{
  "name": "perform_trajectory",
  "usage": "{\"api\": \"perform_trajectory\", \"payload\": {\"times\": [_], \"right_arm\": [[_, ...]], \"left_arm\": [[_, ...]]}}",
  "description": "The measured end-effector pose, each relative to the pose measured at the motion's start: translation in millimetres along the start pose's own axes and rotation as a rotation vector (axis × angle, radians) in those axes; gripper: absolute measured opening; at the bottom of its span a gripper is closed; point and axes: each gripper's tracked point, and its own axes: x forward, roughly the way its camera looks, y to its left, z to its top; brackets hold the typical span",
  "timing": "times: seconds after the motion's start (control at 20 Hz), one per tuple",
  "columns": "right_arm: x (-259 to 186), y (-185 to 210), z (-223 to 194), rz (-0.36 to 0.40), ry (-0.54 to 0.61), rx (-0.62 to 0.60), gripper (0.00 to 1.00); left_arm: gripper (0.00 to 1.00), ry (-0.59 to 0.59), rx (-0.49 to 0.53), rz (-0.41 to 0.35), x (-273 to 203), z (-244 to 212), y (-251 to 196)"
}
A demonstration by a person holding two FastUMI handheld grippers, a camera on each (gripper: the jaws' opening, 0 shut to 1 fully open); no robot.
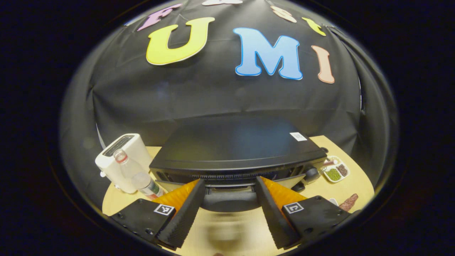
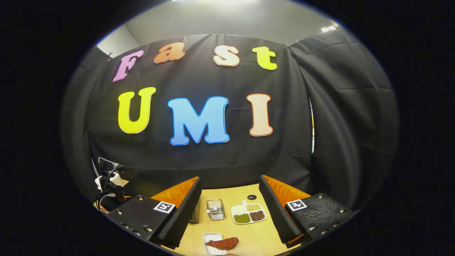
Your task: Open the electric oven with the left hand, put the food in, and close the electric oven.
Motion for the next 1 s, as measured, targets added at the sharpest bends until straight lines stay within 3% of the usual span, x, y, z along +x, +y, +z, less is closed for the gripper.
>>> {"api": "perform_trajectory", "payload": {"times": [0.45,0.75,1.0], "right_arm": [[-14,-4,-6,0.014,0.008,0.001,0.98],[-22,-10,-13,0.006,0.023,0.000,0.98],[-26,-15,-13,-0.002,0.022,-0.007,0.98]], "left_arm": [[0.99,0.057,-0.024,-0.008,-34,-60,-6],[0.93,0.101,0.009,-0.010,-44,-96,-10],[0.98,0.193,0.013,-0.008,-46,-139,-11]]}}
